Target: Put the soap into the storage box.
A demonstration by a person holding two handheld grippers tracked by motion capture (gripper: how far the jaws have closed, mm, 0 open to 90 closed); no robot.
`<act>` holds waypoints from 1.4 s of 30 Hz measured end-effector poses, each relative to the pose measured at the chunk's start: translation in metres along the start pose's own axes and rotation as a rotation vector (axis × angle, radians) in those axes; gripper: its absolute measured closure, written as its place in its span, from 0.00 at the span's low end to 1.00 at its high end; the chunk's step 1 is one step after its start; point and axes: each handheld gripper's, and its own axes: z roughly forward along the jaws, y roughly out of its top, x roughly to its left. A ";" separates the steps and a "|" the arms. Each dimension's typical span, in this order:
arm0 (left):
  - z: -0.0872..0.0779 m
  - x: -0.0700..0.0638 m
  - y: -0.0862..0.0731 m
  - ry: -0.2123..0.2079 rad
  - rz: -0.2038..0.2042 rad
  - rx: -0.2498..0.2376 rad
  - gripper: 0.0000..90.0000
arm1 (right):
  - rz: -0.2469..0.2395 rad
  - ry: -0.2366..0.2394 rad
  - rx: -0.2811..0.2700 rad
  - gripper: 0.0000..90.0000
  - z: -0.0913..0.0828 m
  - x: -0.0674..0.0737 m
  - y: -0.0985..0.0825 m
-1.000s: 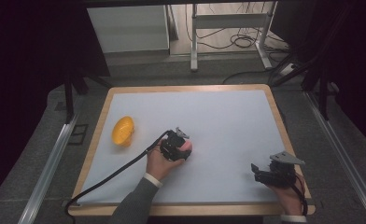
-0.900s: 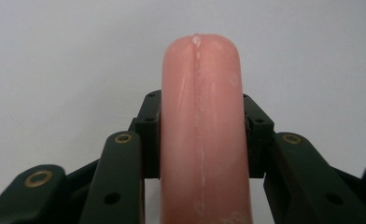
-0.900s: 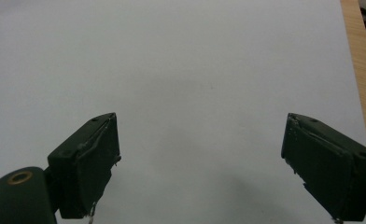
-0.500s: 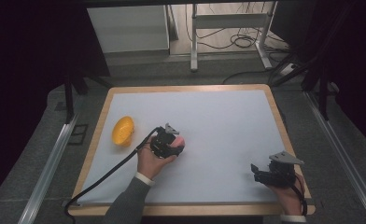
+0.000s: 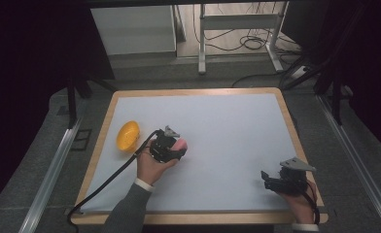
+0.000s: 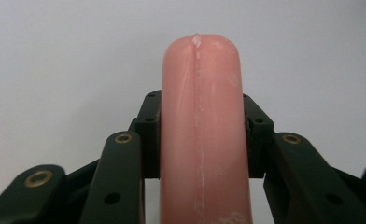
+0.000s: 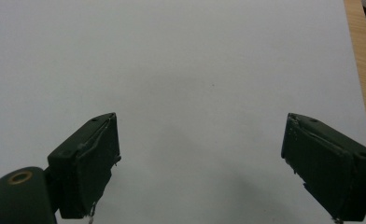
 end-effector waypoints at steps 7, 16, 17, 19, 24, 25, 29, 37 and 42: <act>-0.005 0.005 -0.002 0.006 -0.006 -0.009 0.67 | -0.001 -0.001 0.000 0.12 0.000 0.000 0.000; -0.013 0.015 -0.006 0.021 -0.029 -0.025 0.67 | -0.004 -0.003 -0.002 0.12 0.000 0.001 0.000; -0.014 0.016 -0.007 0.020 -0.029 -0.026 0.67 | -0.004 -0.004 0.000 0.12 0.000 0.001 0.000; -0.014 0.017 -0.007 0.020 -0.033 -0.027 0.67 | -0.003 -0.005 0.001 0.12 0.000 0.001 0.000; -0.019 0.021 -0.008 0.028 -0.039 -0.037 0.67 | -0.001 -0.006 0.001 0.12 0.000 0.000 0.000; -0.020 0.021 -0.008 0.029 -0.041 -0.039 0.67 | 0.000 -0.005 0.001 0.12 0.000 0.001 0.000; -0.023 0.023 -0.008 0.035 -0.042 -0.046 0.67 | -0.004 -0.004 0.003 0.12 0.000 0.001 0.000; -0.030 0.028 -0.009 0.041 -0.056 -0.061 0.67 | -0.003 -0.004 0.003 0.12 0.000 0.001 0.000; -0.038 0.033 -0.009 0.055 -0.064 -0.079 0.67 | -0.007 -0.002 0.003 0.12 0.001 0.001 0.000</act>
